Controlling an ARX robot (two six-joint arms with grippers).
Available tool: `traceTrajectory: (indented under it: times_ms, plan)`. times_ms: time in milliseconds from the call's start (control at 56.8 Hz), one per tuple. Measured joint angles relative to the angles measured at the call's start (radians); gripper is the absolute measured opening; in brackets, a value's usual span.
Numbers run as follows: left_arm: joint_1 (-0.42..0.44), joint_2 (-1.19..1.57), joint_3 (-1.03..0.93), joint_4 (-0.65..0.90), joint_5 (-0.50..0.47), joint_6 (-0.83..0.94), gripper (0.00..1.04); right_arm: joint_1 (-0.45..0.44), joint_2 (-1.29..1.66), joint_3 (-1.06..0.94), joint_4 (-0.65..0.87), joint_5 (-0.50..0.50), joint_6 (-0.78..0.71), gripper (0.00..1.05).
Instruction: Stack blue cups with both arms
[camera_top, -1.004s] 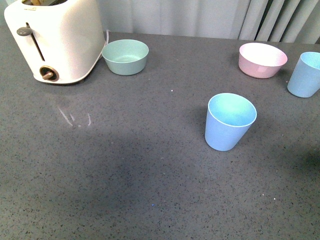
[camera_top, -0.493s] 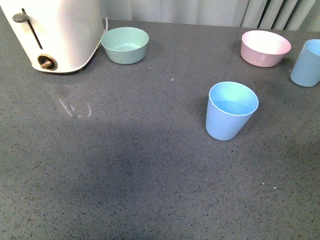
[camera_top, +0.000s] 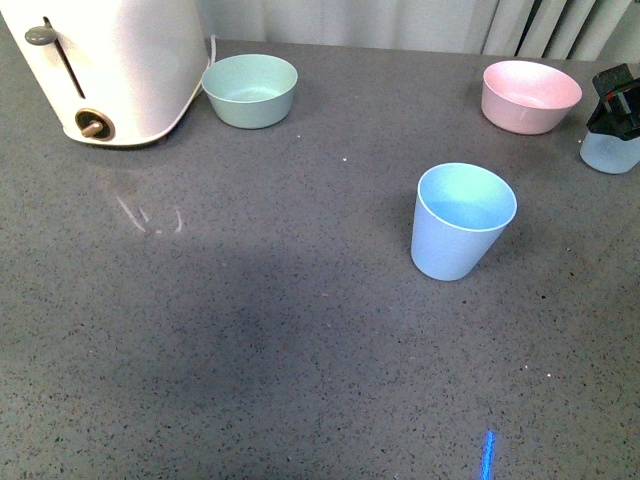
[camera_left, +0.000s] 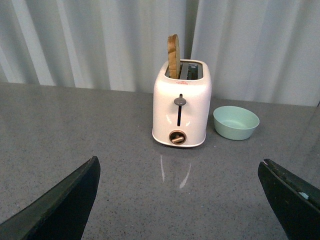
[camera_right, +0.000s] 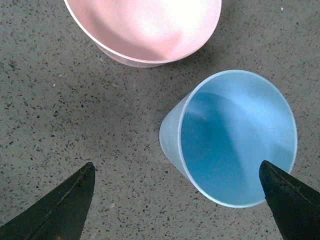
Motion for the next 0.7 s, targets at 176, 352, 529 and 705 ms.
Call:
traceTrajectory:
  times_ms: [176,352,529,705]
  plan:
    - [0.0,0.0,0.0,0.0,0.0,0.0,0.96,0.004,0.044,0.053,-0.029,-0.003,0.001,0.96]
    - [0.0,0.0,0.0,0.0,0.0,0.0,0.96,0.008,0.074,0.091,-0.059,-0.011,0.001,0.79]
    - [0.0,0.0,0.0,0.0,0.0,0.0,0.96,0.008,0.083,0.101,-0.071,-0.012,0.005,0.44]
    - [0.0,0.0,0.0,0.0,0.0,0.0,0.96,-0.002,0.083,0.099,-0.079,-0.027,0.008,0.2]
